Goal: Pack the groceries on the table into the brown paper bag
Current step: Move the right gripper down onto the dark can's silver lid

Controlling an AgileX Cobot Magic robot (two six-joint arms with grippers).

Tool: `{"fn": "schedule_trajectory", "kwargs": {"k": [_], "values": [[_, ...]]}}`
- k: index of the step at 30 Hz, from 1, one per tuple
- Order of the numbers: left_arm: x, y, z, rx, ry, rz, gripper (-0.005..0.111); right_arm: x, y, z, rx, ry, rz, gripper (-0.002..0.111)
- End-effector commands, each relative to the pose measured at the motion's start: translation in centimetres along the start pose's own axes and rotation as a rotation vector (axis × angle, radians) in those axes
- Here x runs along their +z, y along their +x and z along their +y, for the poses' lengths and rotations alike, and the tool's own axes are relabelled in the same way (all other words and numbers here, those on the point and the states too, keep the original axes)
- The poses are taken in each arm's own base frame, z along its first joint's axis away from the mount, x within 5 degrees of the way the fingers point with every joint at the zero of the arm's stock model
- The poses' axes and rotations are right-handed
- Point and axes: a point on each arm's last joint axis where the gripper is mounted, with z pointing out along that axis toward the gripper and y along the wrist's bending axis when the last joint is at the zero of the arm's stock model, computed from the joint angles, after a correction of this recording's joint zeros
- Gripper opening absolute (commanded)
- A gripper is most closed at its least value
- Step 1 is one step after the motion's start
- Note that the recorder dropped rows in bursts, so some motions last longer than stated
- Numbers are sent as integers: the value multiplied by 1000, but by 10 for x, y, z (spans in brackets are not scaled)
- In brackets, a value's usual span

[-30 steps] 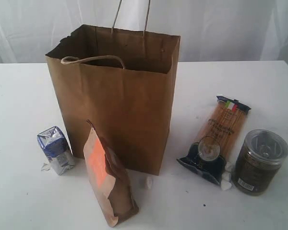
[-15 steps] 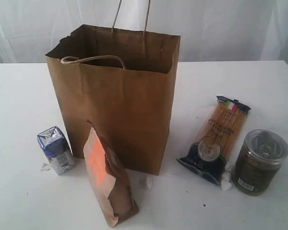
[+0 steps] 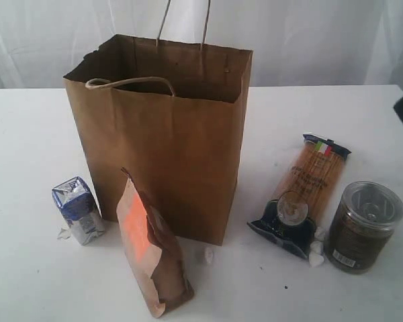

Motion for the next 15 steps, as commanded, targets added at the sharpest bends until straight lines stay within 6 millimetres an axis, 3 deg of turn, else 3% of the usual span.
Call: {"fn": "schedule_trajectory", "kwargs": {"k": [1,10,15], "values": [[0,2,0,-6,0,4,1,19,18,6,6,4,81,68],[0,2,0,-6,0,4,1,54,39,20,19,-4,121,68],[0,2,0,-6,0,4,1,70,45,25,173,-1,79,68]]}}
